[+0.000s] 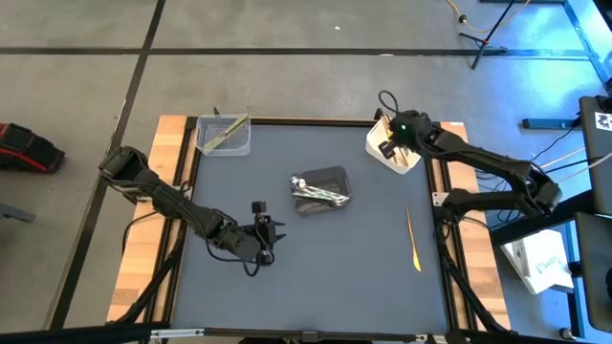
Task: Sort silverware by color (type)
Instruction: Put the left gold table knife into the white bin, then put the gold table knife into the white bin
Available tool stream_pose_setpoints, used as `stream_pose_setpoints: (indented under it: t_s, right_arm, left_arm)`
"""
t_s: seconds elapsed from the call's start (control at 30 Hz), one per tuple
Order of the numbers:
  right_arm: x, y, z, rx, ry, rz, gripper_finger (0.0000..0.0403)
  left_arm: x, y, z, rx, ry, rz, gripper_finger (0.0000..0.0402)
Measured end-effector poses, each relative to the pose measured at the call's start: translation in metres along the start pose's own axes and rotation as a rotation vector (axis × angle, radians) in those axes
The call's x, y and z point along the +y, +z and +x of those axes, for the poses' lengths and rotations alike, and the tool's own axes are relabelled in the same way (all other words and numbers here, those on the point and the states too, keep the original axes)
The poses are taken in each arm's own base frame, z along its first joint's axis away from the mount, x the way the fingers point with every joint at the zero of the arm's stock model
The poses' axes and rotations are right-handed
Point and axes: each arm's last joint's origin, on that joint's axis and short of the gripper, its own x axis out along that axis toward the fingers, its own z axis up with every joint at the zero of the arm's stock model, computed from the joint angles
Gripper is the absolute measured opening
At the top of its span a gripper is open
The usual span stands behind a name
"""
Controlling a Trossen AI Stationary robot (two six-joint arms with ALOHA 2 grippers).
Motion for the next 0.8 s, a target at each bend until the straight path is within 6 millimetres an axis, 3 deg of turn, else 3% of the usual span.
stream_pose_setpoints:
  t_s: [0.3,0.47,0.63,0.8]
  right_arm:
    - [-0.003,-0.010,0.025,0.142,0.001,0.066,0.0016]
    - [-0.002,-0.011,0.028,0.153,-0.001,0.059,0.0070]
    - [-0.008,-0.003,0.013,0.168,-0.020,0.053,0.0151]
    - [0.001,0.003,-0.021,0.174,0.132,0.084,0.0192]
  left_arm:
    - [0.000,0.000,0.000,0.000,0.000,-0.005,0.0131]
    - [0.000,0.000,0.000,0.000,0.000,-0.005,0.0131]
    - [0.000,0.000,0.000,0.000,0.000,-0.005,0.0131]
    - [0.000,0.000,0.000,0.000,0.000,-0.005,0.0131]
